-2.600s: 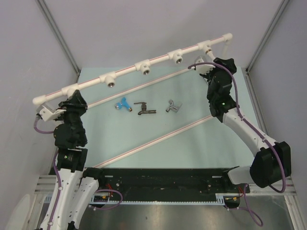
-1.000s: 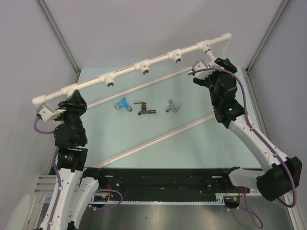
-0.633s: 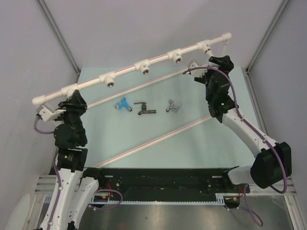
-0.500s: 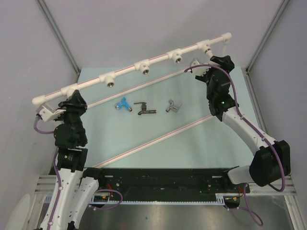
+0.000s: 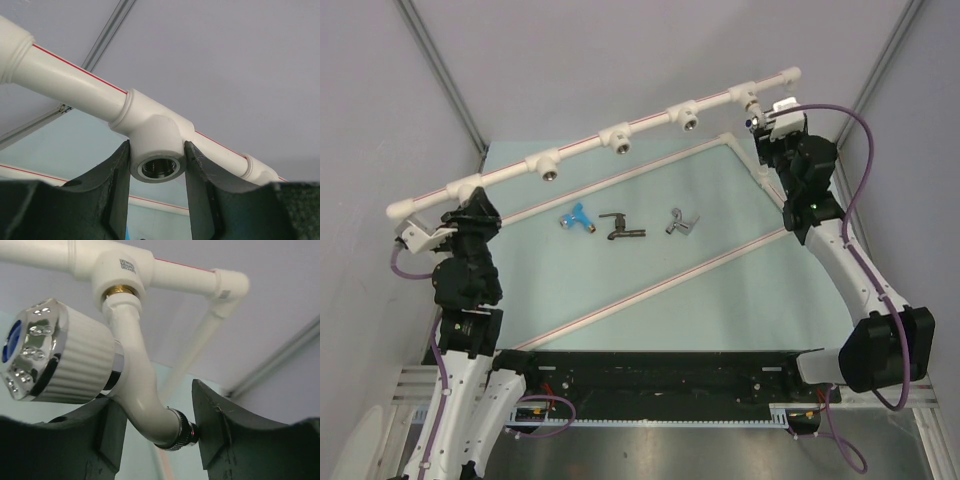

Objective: Install the water faucets

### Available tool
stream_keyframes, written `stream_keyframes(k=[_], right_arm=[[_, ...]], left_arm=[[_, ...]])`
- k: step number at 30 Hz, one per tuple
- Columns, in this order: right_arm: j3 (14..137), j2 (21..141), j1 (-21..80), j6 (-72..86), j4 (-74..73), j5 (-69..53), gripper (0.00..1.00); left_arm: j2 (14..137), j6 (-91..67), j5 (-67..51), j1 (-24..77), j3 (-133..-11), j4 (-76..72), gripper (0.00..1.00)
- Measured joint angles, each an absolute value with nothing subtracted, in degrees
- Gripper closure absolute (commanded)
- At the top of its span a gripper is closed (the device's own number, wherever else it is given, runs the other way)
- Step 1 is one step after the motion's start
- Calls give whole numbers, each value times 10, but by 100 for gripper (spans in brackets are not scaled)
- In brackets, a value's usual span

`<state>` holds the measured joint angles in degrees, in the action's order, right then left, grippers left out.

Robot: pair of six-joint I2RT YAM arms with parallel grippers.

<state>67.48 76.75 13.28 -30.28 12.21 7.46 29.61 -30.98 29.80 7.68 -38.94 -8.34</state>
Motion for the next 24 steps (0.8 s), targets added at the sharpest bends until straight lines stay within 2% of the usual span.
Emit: stream_keyframes(k=[7,15,18,21,22,24], right_arm=[[675,782,59,69,147,-118,62],[672,821,6,448,261,-260,62],[658,828,-3,541,299,-279,55],[648,827,-5,590,320,-283,39],[645,824,-6,599,322,-285,30],[639,806,-11,603,315,-288,22]], left_arm=[[296,-310,297,77,-389,-83,100],[295,-310,293,77,-388,-83,100],[294,-310,293,77,-388,-83,100],[292,-310,293,77,-388,-82,100],[292,-310,292,77,-388,-81,100],[292,-310,291,77,-387,-81,100]])
